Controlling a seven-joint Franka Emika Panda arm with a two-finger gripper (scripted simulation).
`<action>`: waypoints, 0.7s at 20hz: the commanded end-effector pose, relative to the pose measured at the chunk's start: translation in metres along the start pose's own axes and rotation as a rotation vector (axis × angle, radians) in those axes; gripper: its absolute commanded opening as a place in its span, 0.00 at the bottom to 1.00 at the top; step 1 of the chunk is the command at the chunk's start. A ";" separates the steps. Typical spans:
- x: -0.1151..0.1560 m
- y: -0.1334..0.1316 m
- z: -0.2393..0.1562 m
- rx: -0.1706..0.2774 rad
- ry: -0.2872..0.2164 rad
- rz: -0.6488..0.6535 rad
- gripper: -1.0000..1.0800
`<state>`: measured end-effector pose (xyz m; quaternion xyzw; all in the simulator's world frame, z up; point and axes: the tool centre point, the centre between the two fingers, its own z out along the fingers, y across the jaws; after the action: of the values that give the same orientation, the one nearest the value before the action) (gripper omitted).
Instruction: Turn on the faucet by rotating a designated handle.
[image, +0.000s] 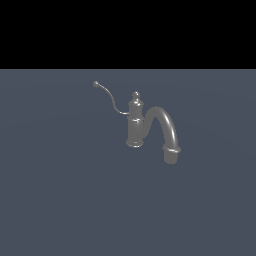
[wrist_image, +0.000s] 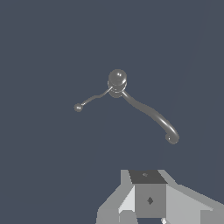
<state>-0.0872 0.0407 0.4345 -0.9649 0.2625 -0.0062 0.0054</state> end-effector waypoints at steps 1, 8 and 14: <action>0.010 -0.010 0.011 0.003 -0.004 0.062 0.00; 0.036 -0.038 0.045 0.005 -0.012 0.231 0.00; 0.055 -0.061 0.077 0.003 -0.016 0.378 0.00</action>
<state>-0.0147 0.0631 0.3671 -0.9067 0.4217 0.0015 0.0100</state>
